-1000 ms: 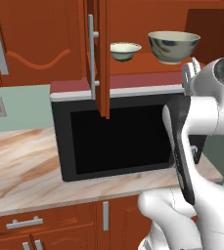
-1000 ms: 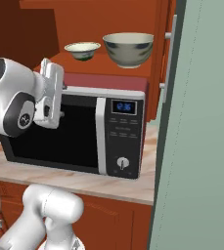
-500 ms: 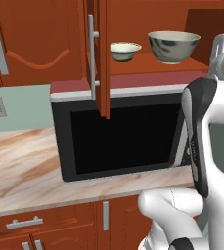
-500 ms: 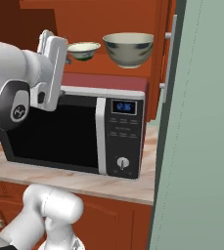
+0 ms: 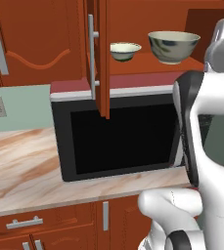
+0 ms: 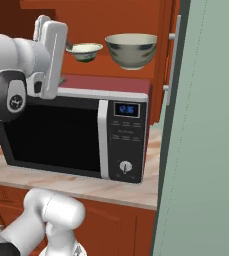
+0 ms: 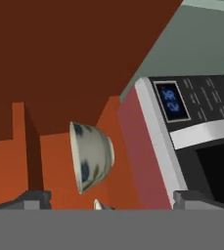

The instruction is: Take the smaller bowl and place it next to the appetizer plate on the dining counter , and place the larger bowl next to the plate with cooked food.

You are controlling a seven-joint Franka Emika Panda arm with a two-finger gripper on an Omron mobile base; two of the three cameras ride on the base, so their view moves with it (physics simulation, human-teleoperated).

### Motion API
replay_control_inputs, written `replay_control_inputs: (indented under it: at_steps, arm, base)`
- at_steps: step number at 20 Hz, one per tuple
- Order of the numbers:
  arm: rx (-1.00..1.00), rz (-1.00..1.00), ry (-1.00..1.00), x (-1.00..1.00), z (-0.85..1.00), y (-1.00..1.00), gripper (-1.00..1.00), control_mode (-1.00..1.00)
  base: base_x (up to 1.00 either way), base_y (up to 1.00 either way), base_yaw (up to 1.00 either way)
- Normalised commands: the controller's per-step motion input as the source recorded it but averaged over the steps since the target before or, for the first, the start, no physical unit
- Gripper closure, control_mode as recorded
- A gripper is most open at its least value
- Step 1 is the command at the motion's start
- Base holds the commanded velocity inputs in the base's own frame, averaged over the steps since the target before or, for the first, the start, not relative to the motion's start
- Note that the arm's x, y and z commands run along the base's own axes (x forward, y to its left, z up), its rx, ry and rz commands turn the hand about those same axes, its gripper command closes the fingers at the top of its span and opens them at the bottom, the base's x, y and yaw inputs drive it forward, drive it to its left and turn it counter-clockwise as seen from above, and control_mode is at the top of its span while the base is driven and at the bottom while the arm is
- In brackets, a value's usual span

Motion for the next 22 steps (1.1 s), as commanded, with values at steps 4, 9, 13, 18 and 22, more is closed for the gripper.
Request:
replay_control_inputs:
  at_steps: [4,9,13,18,22]
  arm:
    - [0.0,0.01,0.03,0.69,0.0,0.0,-1.0,-1.0]
    - [0.0,0.03,0.02,0.8,-0.01,-0.12,-1.0,-1.0]
    - [0.0,0.02,0.0,0.71,-0.12,-0.33,-1.0,-1.0]
    - [0.0,0.02,0.0,0.47,-0.06,-0.22,-1.0,-1.0]
    - [0.0,0.01,0.0,0.34,0.0,0.0,-1.0,-1.0]
  base:
    - [0.0,0.0,0.0]
    - [0.0,0.0,0.0]
    - [0.0,0.0,0.0]
    - [0.0,0.0,0.0]
    - [0.0,0.0,0.0]
